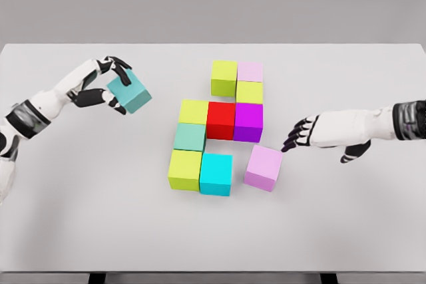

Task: Assemble the squares on the desktop into the number 2

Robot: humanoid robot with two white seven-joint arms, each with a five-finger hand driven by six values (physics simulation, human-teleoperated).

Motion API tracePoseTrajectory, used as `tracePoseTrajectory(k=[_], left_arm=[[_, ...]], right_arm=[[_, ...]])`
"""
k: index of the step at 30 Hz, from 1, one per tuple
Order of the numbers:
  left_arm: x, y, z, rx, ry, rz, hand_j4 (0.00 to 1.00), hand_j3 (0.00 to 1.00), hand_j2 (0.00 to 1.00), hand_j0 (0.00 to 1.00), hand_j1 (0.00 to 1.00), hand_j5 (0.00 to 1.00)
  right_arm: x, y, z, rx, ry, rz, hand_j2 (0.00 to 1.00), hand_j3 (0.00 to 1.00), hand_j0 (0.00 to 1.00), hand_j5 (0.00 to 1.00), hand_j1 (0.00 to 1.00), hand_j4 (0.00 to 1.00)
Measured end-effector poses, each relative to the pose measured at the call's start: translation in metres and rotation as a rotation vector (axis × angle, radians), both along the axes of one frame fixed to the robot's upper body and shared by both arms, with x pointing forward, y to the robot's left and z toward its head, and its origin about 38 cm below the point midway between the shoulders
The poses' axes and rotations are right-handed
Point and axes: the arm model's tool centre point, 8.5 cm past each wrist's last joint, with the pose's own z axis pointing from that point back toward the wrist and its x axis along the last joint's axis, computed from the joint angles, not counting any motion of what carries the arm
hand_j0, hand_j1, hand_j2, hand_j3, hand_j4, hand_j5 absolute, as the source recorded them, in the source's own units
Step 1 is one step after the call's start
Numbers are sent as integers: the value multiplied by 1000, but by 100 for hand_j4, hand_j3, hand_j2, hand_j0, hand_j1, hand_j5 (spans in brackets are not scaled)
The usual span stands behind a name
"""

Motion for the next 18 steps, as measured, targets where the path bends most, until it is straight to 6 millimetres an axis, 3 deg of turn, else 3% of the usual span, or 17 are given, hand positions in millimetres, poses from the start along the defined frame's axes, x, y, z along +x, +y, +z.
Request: tracePoseTrajectory(k=[13,18], left_arm=[[16,-22,8,-29,-22,-17,30,30,30,30,30,30],[22,-35,5,-39,-14,-22,30,30,30,30,30,30]], right_arm=[[-12,18,4,14,-8,67,100,100,100,100,100,100],[-8,12,4,10,-6,46,100,100,100,100,100,100]])
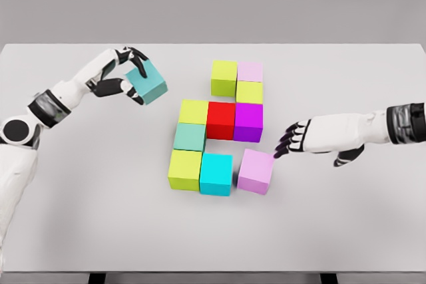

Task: Assemble the squares on the desktop into the number 2

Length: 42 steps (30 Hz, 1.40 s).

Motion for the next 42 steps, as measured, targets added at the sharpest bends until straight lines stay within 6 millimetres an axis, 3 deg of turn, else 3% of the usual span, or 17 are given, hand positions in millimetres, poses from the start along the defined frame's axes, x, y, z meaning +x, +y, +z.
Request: tracePoseTrajectory(k=[9,22,35,42], left_arm=[[15,-14,-2,-3,18,4,30,30,30,30,30,30],[34,-35,-3,10,41,3,30,30,30,30,30,30],[46,-52,2,14,48,-7,30,30,30,30,30,30],[53,-60,5,18,57,-9,30,30,30,30,30,30]], right_arm=[[13,-13,-5,-9,7,-59,100,100,100,100,100,100],[-2,8,-10,-4,20,21,100,100,100,100,100,100],[3,5,-3,2,9,7,100,100,100,100,100,100],[-9,5,-3,-22,12,37,100,100,100,100,100,100]])
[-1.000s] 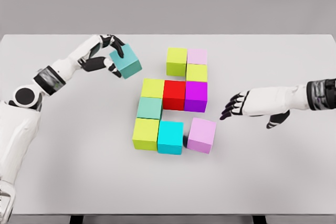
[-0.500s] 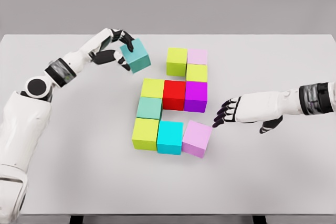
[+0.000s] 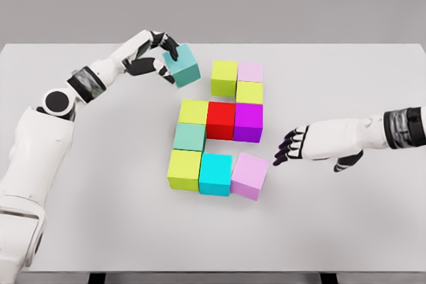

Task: Assemble the squares on the desktop into the number 2

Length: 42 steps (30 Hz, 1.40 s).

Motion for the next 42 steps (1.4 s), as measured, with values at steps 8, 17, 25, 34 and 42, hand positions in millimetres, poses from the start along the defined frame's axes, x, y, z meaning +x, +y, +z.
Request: tracePoseTrajectory(k=[8,17,25,34,42], left_arm=[[6,-6,1,7,14,1,30,30,30,30,30,30],[13,-6,4,9,26,9,30,30,30,30,30,30],[14,-9,1,5,41,10,32,32,32,32,32,32],[15,-10,1,4,43,9,42,42,42,42,42,42],[19,-8,10,5,27,13,58,58,58,58,58,58]], right_arm=[[-7,3,0,-2,3,22,100,100,100,100,100,100],[-6,8,0,7,3,30,100,100,100,100,100,100],[-5,13,1,16,-2,40,100,100,100,100,100,100],[-3,17,2,24,-4,45,100,100,100,100,100,100],[-1,20,3,32,-6,50,100,100,100,100,100,100]])
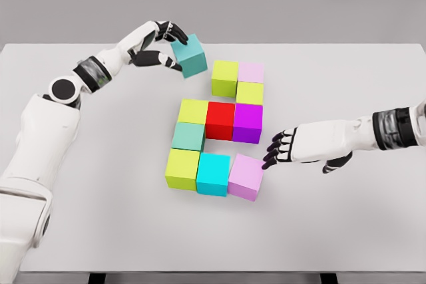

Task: Assemble the squares on the desktop into the number 2

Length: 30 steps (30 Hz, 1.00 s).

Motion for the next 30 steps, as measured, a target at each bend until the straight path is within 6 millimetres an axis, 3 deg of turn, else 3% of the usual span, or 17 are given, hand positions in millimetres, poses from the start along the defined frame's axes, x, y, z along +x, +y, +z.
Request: tracePoseTrajectory(k=[8,14,22,30], left_arm=[[0,2,-3,3,10,4,58,58,58,58,58,58],[0,4,-3,5,9,7,63,63,63,63,63,63],[0,4,-2,4,9,8,76,76,76,76,76,76],[0,6,-1,6,7,11,79,79,79,79,79,79]], right_arm=[[4,-11,2,-18,-6,-29,100,100,100,100,100,100],[1,-17,-10,-70,-5,-27,100,100,100,100,100,100],[4,-14,-16,-86,-11,-21,100,100,100,100,100,100],[5,-11,-17,-82,-10,-17,100,100,100,100,100,100]])
